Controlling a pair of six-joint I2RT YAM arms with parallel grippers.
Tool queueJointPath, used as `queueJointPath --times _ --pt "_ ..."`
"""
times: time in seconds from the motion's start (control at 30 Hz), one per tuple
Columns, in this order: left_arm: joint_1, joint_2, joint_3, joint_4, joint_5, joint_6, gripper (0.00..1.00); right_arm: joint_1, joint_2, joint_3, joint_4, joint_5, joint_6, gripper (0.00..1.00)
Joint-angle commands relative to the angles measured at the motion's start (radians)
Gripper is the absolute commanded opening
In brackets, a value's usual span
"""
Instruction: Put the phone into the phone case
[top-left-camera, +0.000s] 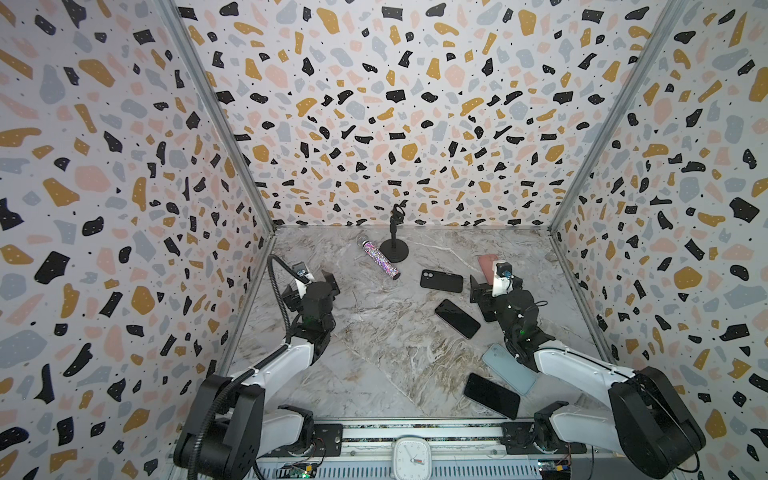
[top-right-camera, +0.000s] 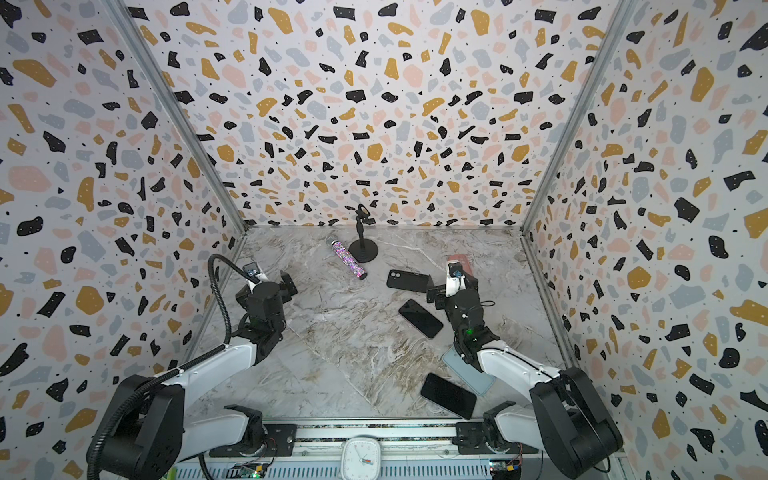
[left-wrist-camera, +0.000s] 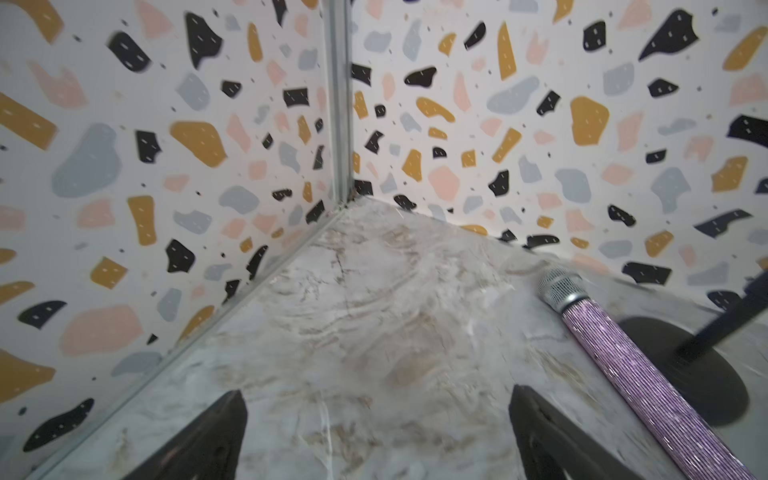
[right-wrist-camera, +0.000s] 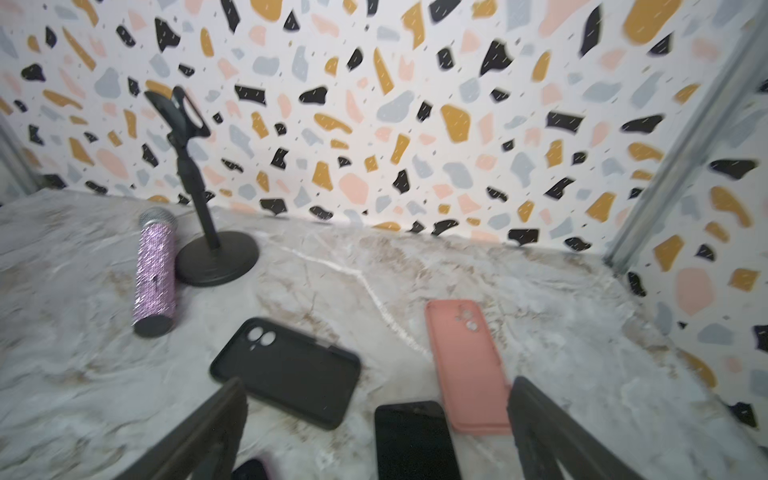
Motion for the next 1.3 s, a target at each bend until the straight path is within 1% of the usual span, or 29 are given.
queueJointPath --times 0.0,0.03,0.1,0.17,0.27,0.33,0.4,0.47,0.53,0.6,0.63,0.77,0.87,1.0,1.13,1.27 --pt "-0.065 -0.007 0.069 -0.272 0.011 -0.135 1.00 0.078 -0.006 0.030 -0.300 -0.060 0.091 0.99" --pt "-0.098 -0.005 0.084 -0.315 0.019 -0.151 1.00 0.093 -0.011 0.025 -0.332 -0.096 0.087 0.95" --pt "-0.148 0.010 0.126 -0.395 0.041 -0.150 1.00 0.102 -0.034 0.008 -0.384 -0.142 0.097 0.95" --pt "-0.169 0.043 0.173 -0.464 0.085 -0.151 1.00 0.102 -0.062 -0.017 -0.403 -0.175 0.100 0.95" --pt "-0.204 0.090 0.193 -0.493 0.162 -0.151 1.00 0.103 -0.065 -0.020 -0.433 -0.193 0.086 0.96" --pt "-0.227 0.114 0.197 -0.496 0.228 -0.160 1.00 0.101 -0.043 0.002 -0.476 -0.196 0.105 0.97" --pt "-0.246 0.127 0.201 -0.493 0.287 -0.155 1.00 0.100 -0.027 0.024 -0.499 -0.238 0.113 0.98" --pt "-0.256 0.137 0.204 -0.488 0.378 -0.137 1.00 0.098 -0.005 0.056 -0.531 -0.262 0.143 0.97" --pt "-0.256 0.142 0.193 -0.462 0.485 -0.125 0.97 0.095 0.023 0.089 -0.563 -0.266 0.173 0.95" --pt "-0.256 0.157 0.189 -0.446 0.561 -0.130 0.97 0.088 0.058 0.112 -0.578 -0.269 0.210 0.92" --pt "-0.258 0.169 0.193 -0.447 0.585 -0.132 0.98 0.080 0.080 0.119 -0.574 -0.292 0.223 0.91" --pt "-0.258 0.221 0.202 -0.438 0.614 -0.126 0.98 0.019 0.165 0.156 -0.572 -0.374 0.240 0.87" --pt "-0.258 0.249 0.209 -0.422 0.635 -0.121 0.99 -0.001 0.199 0.175 -0.576 -0.363 0.206 0.87" --pt "-0.262 0.273 0.207 -0.381 0.652 -0.112 1.00 -0.007 0.254 0.203 -0.583 -0.307 0.157 0.88" --pt "-0.266 0.287 0.209 -0.366 0.662 -0.115 1.00 -0.008 0.291 0.204 -0.570 -0.326 0.164 0.88" --pt "-0.274 0.304 0.218 -0.373 0.689 -0.093 1.00 -0.007 0.306 0.207 -0.562 -0.341 0.171 0.88"
